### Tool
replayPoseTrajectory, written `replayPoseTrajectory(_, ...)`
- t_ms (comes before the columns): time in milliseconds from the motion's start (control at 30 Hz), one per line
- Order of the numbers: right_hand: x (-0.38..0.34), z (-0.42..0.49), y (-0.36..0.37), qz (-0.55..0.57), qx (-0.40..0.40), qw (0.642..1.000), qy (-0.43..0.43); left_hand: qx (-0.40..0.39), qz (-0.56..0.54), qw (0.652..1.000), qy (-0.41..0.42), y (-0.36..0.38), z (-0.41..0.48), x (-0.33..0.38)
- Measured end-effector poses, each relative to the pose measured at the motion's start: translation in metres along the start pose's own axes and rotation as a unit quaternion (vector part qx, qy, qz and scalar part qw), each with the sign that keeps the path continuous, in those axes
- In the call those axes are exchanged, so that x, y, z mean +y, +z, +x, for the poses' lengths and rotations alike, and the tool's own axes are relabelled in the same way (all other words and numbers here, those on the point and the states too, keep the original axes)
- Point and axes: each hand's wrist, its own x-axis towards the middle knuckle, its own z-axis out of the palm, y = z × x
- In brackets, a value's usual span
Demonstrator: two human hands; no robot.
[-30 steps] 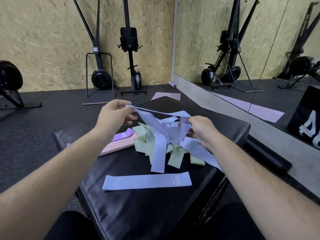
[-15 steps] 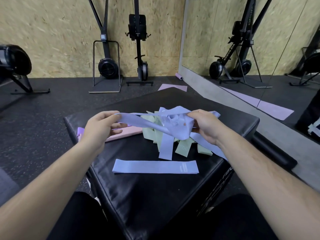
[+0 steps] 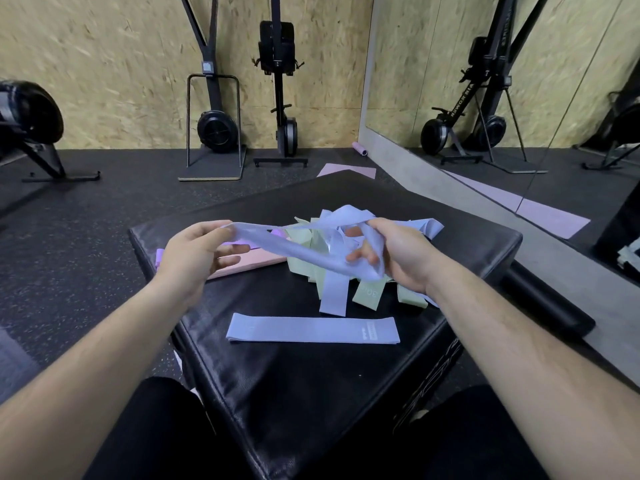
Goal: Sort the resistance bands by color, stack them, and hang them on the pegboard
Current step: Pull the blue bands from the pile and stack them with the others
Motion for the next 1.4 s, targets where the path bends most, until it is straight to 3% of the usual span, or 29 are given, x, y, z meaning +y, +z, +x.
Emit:
replayPoseTrajectory(100, 0.001, -0.002, 0.001, -0.003, -0.008, 1.000, 0.010, 0.013, -0.011, 1.000, -0.002, -0.003, 0.001, 0.000)
replayPoseTrajectory(233, 0.001, -0.007, -0.007, 0.063, -0.083, 0.995, 0.006, 0.015, -0.018, 1.000, -0.002, -0.010, 0.003, 0.001)
replayPoseTrajectory(300, 0.003, -0.005, -0.011, 0.020, -0.085, 0.996, -0.007, 0.015, -0.017, 1.000, -0.003, -0.014, 0.005, 0.002)
replayPoseTrajectory(400, 0.006, 0.003, -0.008, -0.118, 0.066, 0.991, -0.007, 0.012, -0.008, 1.000, -0.001, -0.014, 0.005, 0.002)
replayPoseTrajectory(500, 0.007, 0.004, -0.006, -0.222, 0.251, 0.942, -0.019, 0.012, 0.013, 1.000, 0.002, -0.010, 0.003, -0.003)
replayPoseTrajectory(633, 0.014, 0.006, -0.017, -0.316, 0.300, 0.896, -0.085, 0.034, 0.017, 0.999, 0.000, -0.008, 0.001, -0.007)
replayPoseTrajectory(733, 0.013, 0.006, -0.024, -0.244, 0.222, 0.944, -0.032, 0.039, 0.025, 0.999, -0.005, -0.010, 0.001, -0.006)
replayPoseTrajectory(833, 0.008, 0.001, -0.031, -0.087, 0.062, 0.993, 0.038, 0.032, 0.014, 0.999, -0.014, -0.015, 0.003, -0.005)
replayPoseTrajectory(900, 0.005, -0.003, -0.036, 0.007, -0.010, 0.999, 0.034, 0.013, -0.005, 1.000, -0.027, -0.017, 0.004, -0.003)
replayPoseTrajectory(1000, 0.001, -0.010, -0.035, 0.116, -0.058, 0.991, 0.008, -0.012, -0.036, 0.998, -0.043, -0.017, 0.006, -0.001)
replayPoseTrajectory(1133, -0.001, -0.016, -0.034, 0.124, -0.102, 0.987, 0.000, -0.019, -0.069, 0.996, -0.053, -0.018, 0.008, 0.002)
replayPoseTrajectory(1267, 0.002, -0.009, -0.029, 0.029, 0.025, 0.999, -0.023, -0.018, -0.067, 0.997, -0.045, -0.021, 0.010, 0.002)
replayPoseTrajectory(1400, 0.007, -0.001, -0.024, -0.140, 0.183, 0.972, -0.053, -0.033, -0.049, 0.998, -0.035, -0.020, 0.009, 0.002)
